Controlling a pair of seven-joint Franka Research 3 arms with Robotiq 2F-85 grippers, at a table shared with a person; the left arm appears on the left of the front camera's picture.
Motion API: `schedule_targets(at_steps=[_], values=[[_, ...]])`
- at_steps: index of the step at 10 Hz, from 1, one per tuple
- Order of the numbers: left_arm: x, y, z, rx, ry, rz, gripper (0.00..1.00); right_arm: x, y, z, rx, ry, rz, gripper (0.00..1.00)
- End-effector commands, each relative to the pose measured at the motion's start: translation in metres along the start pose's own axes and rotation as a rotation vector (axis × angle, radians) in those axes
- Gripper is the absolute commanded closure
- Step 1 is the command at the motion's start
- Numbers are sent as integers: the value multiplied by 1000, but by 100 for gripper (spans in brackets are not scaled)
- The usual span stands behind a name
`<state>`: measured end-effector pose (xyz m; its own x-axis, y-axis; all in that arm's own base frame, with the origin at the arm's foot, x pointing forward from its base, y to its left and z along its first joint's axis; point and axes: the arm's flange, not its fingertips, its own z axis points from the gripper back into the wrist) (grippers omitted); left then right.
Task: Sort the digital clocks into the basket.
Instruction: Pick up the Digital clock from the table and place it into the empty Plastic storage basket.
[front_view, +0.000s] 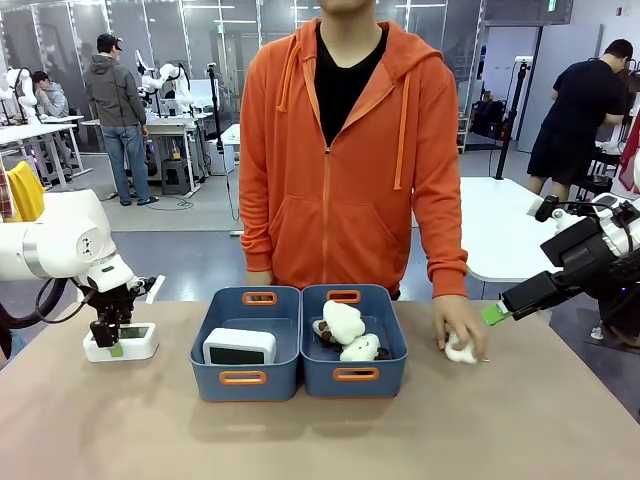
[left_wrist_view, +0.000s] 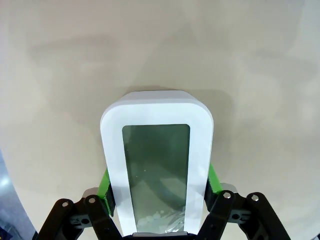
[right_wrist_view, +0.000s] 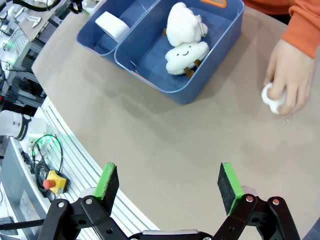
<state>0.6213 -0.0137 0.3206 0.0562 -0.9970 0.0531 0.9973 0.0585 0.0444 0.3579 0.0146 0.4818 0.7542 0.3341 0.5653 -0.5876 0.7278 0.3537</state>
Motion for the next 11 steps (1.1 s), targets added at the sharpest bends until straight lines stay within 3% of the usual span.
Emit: schedule_targets(at_steps=[1, 2, 3, 5, 6, 8, 11], values=[[1, 6, 4, -7, 20, 31, 100, -1, 1, 0, -14, 8, 0, 0], [2, 3, 11, 0, 0, 42, 80, -1, 1, 0, -14, 8, 0, 0], [4, -4, 33, 17, -35, 69, 77, -1, 1, 0, -14, 8, 0, 0], [25, -36, 117, 115, -152, 89, 77, -1, 1, 0, -14, 8, 0, 0], [35, -49, 138, 137, -169, 93, 77, -1, 1, 0, -14, 8, 0, 0], [69, -78, 147, 64, -214, 90, 77, -1, 1, 0, -14, 8, 0, 0], [109, -100, 145, -22, -468, 108, 77, -1, 1, 0, -14, 8, 0, 0]])
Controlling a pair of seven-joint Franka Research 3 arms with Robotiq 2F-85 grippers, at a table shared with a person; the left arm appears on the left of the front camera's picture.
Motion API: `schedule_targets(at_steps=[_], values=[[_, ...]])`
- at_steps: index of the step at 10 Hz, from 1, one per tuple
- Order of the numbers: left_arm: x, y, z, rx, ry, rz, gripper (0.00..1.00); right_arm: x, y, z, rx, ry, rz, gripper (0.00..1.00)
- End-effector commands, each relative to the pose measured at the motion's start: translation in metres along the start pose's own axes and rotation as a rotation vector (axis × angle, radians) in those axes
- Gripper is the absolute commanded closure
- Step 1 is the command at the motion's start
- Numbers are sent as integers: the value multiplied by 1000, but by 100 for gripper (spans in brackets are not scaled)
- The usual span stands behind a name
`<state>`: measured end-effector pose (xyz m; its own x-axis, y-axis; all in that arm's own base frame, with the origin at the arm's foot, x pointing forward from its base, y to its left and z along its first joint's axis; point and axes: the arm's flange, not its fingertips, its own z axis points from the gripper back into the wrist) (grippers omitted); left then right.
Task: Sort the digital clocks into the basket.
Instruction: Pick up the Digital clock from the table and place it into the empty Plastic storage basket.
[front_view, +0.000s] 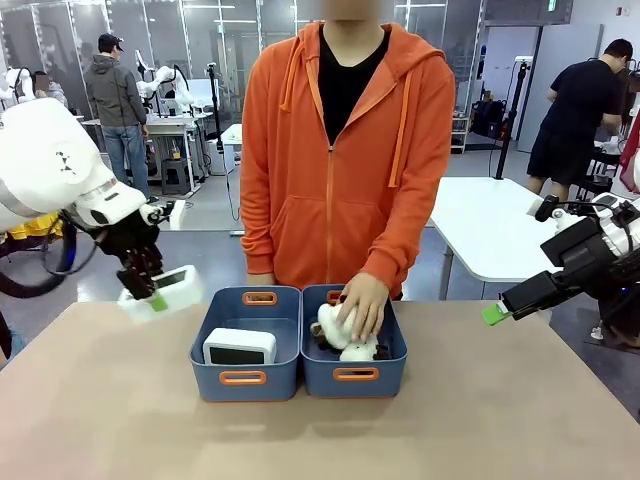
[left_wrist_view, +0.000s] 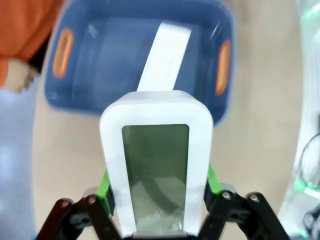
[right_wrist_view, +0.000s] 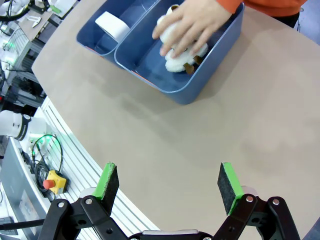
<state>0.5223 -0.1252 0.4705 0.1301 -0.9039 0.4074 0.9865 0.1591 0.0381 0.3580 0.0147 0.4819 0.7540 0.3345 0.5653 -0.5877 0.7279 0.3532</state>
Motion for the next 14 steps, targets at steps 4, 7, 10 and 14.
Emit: schedule_targets(at_steps=[4, 7, 10, 14], values=[[47, -2, -43, -49, -249, -8, 77, -1, 1, 0, -14, 8, 0, 0], [66, 18, -81, -11, -311, -45, 77, -1, 1, 0, -14, 8, 0, 0], [63, 37, -103, -6, -268, -42, 77, -1, 1, 0, -14, 8, 0, 0], [57, 38, -97, 37, -234, -28, 0, -1, 1, 0, -14, 8, 0, 0]])
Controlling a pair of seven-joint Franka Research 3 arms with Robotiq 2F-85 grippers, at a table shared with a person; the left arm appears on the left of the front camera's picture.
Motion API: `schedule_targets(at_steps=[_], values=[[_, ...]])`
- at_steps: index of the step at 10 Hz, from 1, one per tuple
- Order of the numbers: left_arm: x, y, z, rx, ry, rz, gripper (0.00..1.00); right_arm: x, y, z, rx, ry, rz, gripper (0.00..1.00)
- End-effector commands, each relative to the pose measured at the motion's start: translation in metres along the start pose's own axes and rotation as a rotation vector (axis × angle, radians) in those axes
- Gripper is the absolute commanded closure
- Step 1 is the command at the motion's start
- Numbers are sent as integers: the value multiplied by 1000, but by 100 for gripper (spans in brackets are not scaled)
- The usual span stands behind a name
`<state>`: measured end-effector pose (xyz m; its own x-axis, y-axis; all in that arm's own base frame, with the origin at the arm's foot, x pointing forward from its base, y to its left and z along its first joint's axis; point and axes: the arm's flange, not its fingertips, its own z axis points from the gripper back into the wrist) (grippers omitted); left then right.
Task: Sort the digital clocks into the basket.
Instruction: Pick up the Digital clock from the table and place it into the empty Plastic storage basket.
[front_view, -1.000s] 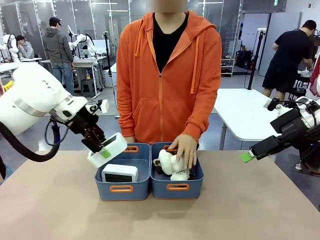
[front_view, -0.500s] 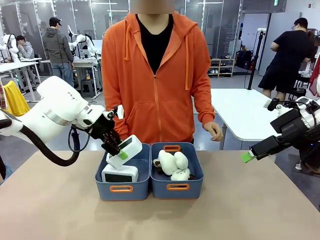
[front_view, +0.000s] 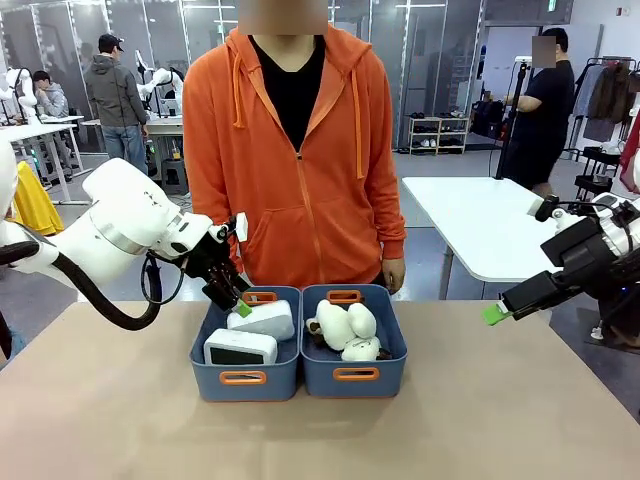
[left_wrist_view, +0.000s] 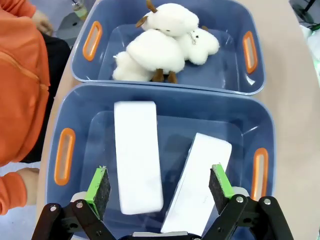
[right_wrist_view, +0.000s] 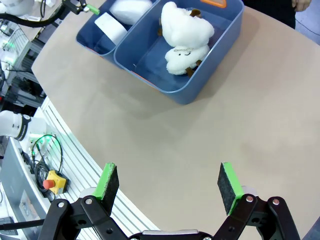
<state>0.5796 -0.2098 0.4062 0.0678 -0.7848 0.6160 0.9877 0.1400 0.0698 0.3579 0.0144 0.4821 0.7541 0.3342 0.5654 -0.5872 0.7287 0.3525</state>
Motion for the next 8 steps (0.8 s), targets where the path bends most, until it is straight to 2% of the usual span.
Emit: schedule_targets(at_steps=[1, 4, 5, 8], values=[[-2, -4, 4, 28, 23, 7, 0, -1, 1, 0, -13, 8, 0, 0], [-9, -9, 22, 51, 28, 3, 0, -1, 1, 0, -13, 8, 0, 0], [-3, 2, 8, 16, 3, 3, 0, -1, 1, 0, -13, 8, 0, 0], [-3, 2, 8, 16, 3, 3, 0, -1, 1, 0, -13, 8, 0, 0]])
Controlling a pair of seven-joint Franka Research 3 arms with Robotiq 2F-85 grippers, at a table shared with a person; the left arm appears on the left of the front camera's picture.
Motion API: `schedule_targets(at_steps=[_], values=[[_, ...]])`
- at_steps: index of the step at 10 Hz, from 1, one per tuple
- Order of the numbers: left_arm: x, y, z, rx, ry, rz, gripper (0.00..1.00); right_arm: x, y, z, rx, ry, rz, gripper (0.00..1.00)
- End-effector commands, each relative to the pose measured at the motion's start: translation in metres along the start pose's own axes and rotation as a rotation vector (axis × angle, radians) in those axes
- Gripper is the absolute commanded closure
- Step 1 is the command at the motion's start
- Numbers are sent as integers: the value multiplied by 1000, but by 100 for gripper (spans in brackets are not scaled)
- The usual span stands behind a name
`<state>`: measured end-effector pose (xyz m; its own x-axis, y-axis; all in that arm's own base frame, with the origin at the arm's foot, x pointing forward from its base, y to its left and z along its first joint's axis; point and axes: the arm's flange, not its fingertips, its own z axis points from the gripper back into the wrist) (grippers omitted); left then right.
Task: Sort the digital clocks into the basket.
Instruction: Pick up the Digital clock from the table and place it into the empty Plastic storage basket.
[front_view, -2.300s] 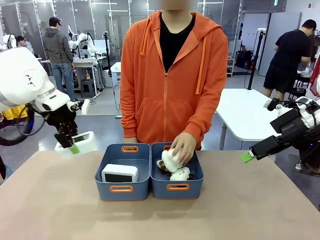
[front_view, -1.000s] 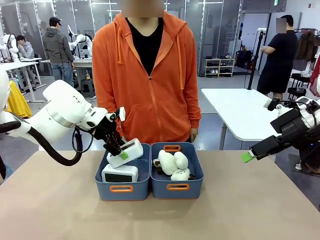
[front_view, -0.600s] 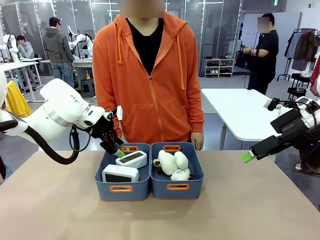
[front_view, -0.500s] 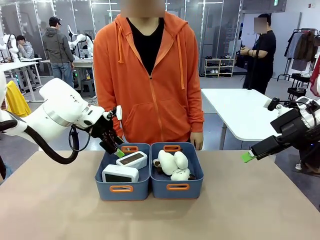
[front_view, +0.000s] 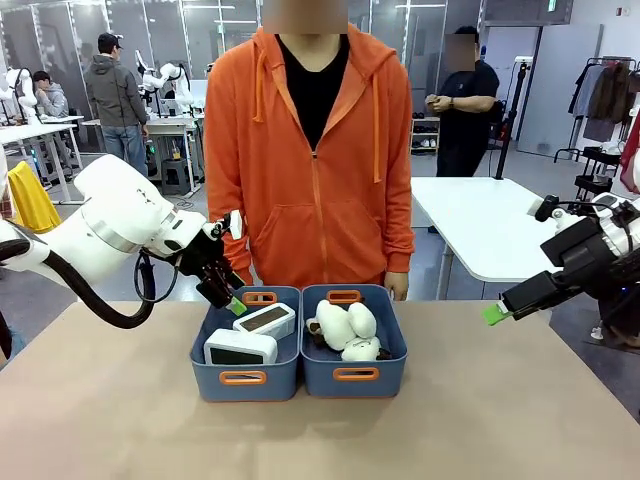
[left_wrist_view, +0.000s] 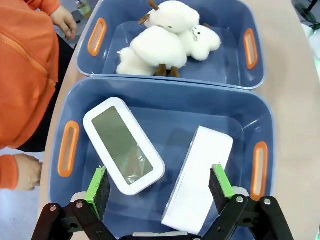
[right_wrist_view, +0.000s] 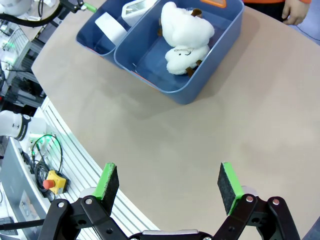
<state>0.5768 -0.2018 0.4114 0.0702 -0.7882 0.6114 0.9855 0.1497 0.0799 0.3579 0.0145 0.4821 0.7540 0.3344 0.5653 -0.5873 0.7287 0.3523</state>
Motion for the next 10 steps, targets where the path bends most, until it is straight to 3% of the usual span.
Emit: schedule_targets(at_steps=[1, 7, 9, 10], values=[[0, 3, -1, 2, -3, 2, 0, -1, 1, 0, -13, 8, 0, 0], [0, 0, 0, -1, 0, 0, 0, -1, 1, 0, -13, 8, 0, 0], [27, -6, 65, -111, 159, 137, 0, -1, 1, 0, -13, 8, 0, 0], [38, -15, 103, -121, 159, 233, 0, -1, 1, 0, -13, 8, 0, 0]])
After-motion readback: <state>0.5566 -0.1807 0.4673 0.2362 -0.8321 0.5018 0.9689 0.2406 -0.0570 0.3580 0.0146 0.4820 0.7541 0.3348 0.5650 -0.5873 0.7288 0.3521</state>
